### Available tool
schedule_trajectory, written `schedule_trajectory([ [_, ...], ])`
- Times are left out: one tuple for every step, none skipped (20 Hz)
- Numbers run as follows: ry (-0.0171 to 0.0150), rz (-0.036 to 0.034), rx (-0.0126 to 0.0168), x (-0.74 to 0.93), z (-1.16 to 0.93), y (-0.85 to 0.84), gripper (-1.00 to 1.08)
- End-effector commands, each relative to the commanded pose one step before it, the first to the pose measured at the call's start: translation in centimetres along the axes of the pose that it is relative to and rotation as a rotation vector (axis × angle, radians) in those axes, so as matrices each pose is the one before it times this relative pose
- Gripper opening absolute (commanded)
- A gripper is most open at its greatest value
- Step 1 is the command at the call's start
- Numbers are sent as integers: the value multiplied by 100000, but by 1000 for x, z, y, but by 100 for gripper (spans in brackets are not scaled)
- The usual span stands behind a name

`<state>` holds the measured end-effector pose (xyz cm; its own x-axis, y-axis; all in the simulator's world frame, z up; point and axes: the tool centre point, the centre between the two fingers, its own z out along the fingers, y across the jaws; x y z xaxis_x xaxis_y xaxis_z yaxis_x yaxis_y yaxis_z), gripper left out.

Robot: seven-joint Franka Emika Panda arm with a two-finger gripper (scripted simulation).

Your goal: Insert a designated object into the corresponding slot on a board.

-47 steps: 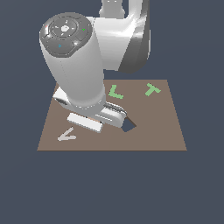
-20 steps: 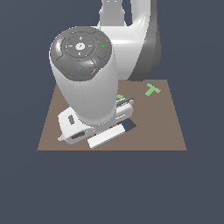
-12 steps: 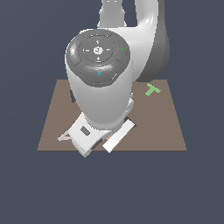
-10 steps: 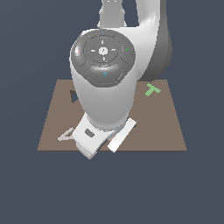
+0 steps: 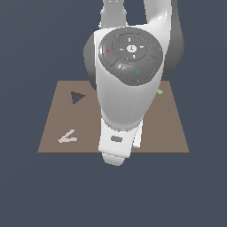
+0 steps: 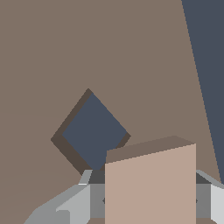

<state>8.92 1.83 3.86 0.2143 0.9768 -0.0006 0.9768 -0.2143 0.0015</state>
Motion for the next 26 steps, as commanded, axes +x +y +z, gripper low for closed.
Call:
schedule_trajectory([
  [0,-11510,-67,599,-63,-371,-100],
  [1,-4347,-1,231,-12,-150,-100],
  [1,-4184,0,223,-11,-145,-100],
  [1,-4021,0,214,-11,-140,-100],
  [1,-3857,1,205,-10,-135,-100],
  [0,-3692,2,196,-9,-130,-100],
  [0,-3527,2,187,-9,-124,-100],
  [0,-3362,2,178,-8,-119,-100],
  [0,-3198,3,169,-7,-114,-100],
  [0,-3034,3,160,-7,-109,-100],
  [0,-2873,4,151,-6,-104,-100],
  [0,-2712,4,143,-6,-99,-100],
  [0,-2549,4,134,-5,-93,-100],
  [0,-2394,4,126,-5,-88,-100],
  [1,-2233,5,117,-4,-83,-100],
  [1,-2069,5,107,-3,-78,-100],
  [1,-1912,6,98,-3,-73,-100],
  [1,-1762,6,90,-2,-68,-100],
  [1,-1607,5,82,-2,-62,-100],
  [1,-1449,5,74,-2,-56,-100],
  [1,-1287,5,65,-2,-50,-100],
  [1,-1125,4,57,-1,-44,-100],
  [1,-963,4,48,-1,-38,-100],
  [1,-799,4,39,0,-33,-100],
  [1,-637,4,31,0,-27,-100],
  [1,-473,4,22,0,-22,-100],
])
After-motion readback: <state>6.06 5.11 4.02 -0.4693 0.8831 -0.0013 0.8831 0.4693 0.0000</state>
